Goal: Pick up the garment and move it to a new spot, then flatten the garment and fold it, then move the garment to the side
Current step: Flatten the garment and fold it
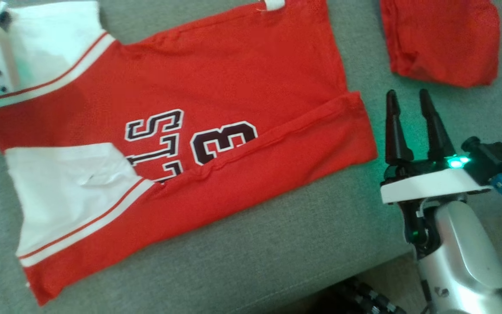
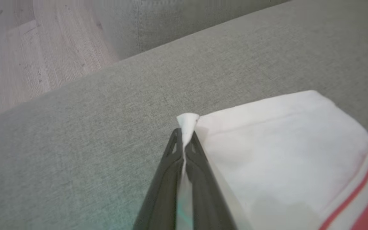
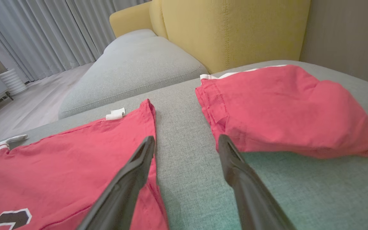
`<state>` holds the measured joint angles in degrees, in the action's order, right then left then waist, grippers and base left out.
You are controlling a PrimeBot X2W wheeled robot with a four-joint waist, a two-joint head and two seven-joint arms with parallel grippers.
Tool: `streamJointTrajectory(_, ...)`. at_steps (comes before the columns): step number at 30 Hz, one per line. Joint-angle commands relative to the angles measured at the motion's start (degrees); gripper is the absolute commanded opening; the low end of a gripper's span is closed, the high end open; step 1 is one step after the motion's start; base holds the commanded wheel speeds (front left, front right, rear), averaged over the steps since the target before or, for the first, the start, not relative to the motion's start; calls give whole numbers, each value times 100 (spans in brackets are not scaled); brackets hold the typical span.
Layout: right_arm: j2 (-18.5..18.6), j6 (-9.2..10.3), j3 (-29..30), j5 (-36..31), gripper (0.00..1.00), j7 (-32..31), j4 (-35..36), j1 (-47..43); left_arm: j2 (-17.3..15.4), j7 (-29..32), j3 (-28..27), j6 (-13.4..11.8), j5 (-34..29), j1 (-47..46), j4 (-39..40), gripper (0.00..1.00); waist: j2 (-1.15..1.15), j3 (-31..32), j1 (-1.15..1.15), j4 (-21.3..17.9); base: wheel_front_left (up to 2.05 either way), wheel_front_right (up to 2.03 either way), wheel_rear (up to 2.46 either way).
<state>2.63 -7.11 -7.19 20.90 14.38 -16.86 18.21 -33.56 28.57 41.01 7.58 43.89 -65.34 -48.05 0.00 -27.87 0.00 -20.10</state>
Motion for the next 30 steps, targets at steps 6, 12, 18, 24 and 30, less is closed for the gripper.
streamJointTrajectory(6, 25, -37, 262, -469, 100, 62, 25, 130, 138, -1150, -4, -9, -131, -145, 329, 0, 0, 520, 0, 575, 0, 0, 0)
streamJointTrajectory(12, 25, -37, 726, -1007, 100, -368, 51, 252, 443, -2082, 225, -9, -335, 66, 744, 0, 0, 899, 0, 1187, 0, 0, 0)
streamJointTrajectory(18, 25, -37, 1261, -1639, 100, -1271, 143, 545, 563, -2431, 384, -70, -455, 412, 1326, 0, 0, 1038, 0, 1635, 0, 0, 0)
streamJointTrajectory(24, 85, -37, 1697, -2534, 100, -2529, -124, 1361, 543, -2474, 480, -314, -492, 802, 2289, 0, 0, 940, 0, 2058, 0, 0, 0)
streamJointTrajectory(30, 365, -37, 1709, -2947, 100, -3187, -1108, 2262, 511, -2376, 582, -500, -540, 1005, 3044, 0, 0, 703, 0, 2300, 0, 0, 0)
